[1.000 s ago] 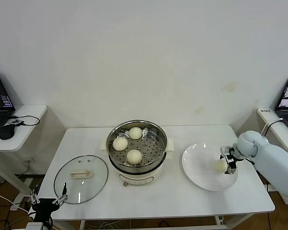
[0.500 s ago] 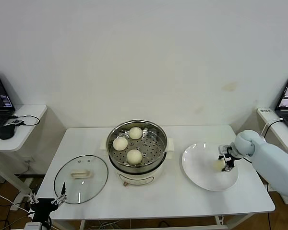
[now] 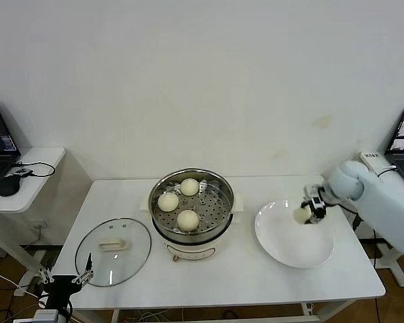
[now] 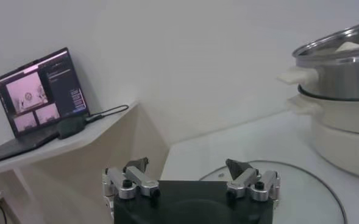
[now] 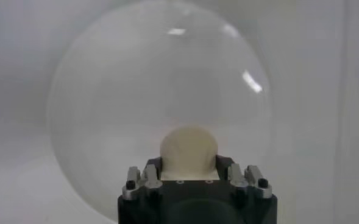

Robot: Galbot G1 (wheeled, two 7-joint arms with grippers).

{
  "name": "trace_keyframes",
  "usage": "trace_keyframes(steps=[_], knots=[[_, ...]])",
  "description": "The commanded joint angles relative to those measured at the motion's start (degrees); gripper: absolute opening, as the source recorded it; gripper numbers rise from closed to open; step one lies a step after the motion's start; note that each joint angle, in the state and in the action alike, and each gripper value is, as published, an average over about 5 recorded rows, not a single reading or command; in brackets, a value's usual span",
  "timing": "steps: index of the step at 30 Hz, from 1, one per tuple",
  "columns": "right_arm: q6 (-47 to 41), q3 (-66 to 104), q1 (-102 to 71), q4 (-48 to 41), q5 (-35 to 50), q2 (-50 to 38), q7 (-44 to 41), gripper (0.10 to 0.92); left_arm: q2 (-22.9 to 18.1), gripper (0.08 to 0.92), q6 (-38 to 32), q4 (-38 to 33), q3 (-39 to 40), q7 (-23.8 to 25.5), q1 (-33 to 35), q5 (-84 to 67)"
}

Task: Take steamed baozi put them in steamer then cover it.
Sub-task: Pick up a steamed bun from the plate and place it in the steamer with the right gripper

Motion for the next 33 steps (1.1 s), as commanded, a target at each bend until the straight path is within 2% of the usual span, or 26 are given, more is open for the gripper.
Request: trace_keyframes(steps=[1, 7, 15, 23, 33], knots=[[-7.6, -16.6, 26.2, 5.2, 16.5, 6.4, 1.8, 0.57, 0.1, 0.823, 0.1, -0.1, 0.0, 0.0, -0.3, -0.4], [-12.6, -20.6, 29.7, 4.9, 24.7, 14.7, 5.5, 0.581, -0.1, 0.823, 0.1, -0.2, 0.1, 0.0, -0.6, -0.9], [-17.2, -21.9, 25.2, 2.2, 33.4, 26.0, 12.5, 0.585, -0.1, 0.823, 0.3, -1.0, -0.3, 0.1, -0.5, -1.0], [-23.0, -22.7, 19.3, -4.0, 33.2, 33.6, 16.6, 0.585, -0.2, 0.823, 0.4, -1.4, -0.6, 0.1, -0.4, -1.5], [-24.9, -24.3, 16.3, -4.3, 29.0, 31.8, 16.8, 0.585, -0.4, 0.823, 0.3, -0.8, -0.8, 0.1, -0.9, -2.0]])
